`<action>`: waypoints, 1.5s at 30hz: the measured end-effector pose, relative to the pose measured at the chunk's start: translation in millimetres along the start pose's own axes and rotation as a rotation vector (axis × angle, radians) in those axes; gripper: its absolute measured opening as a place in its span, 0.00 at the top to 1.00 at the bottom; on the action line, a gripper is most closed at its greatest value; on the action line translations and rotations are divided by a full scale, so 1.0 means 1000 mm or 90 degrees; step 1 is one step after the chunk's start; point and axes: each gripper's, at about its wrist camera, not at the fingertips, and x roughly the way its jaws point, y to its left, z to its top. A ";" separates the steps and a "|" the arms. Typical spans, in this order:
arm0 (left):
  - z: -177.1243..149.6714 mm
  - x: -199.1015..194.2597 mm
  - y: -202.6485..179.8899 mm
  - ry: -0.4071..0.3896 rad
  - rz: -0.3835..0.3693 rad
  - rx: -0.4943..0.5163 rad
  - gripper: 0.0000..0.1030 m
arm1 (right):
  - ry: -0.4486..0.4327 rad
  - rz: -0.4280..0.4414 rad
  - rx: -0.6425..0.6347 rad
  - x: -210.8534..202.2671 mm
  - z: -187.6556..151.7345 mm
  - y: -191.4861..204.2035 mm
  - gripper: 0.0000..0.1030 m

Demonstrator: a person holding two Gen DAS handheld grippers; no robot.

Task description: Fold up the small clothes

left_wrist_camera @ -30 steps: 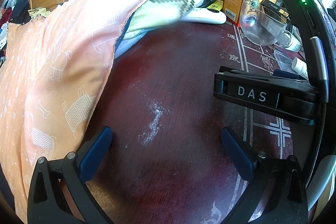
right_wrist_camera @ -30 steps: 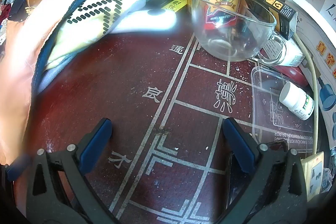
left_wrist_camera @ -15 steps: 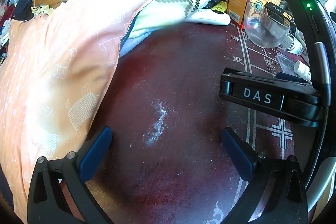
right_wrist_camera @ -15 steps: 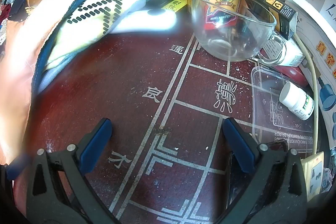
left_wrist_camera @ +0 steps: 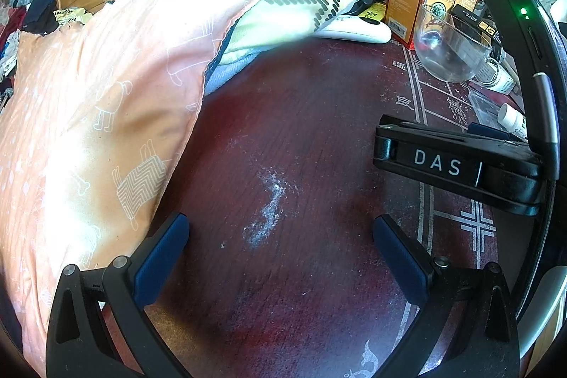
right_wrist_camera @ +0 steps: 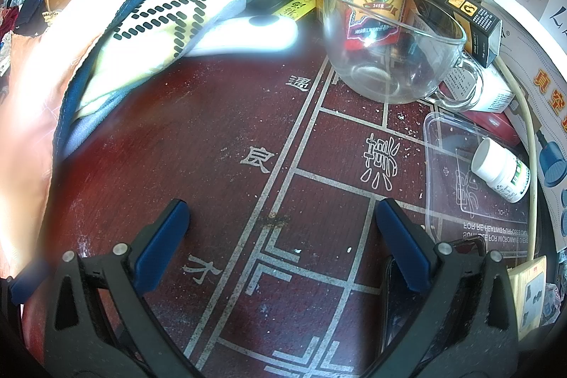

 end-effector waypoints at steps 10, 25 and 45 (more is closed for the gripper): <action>0.000 0.000 0.003 0.000 0.001 -0.002 0.00 | 0.000 0.000 0.000 0.000 0.000 0.000 0.00; 0.000 0.000 0.004 0.000 0.003 -0.001 0.00 | 0.000 0.000 0.000 0.000 0.000 0.000 0.00; 0.001 -0.001 0.003 0.001 0.005 -0.001 0.00 | 0.000 0.000 0.000 0.000 0.000 0.000 0.00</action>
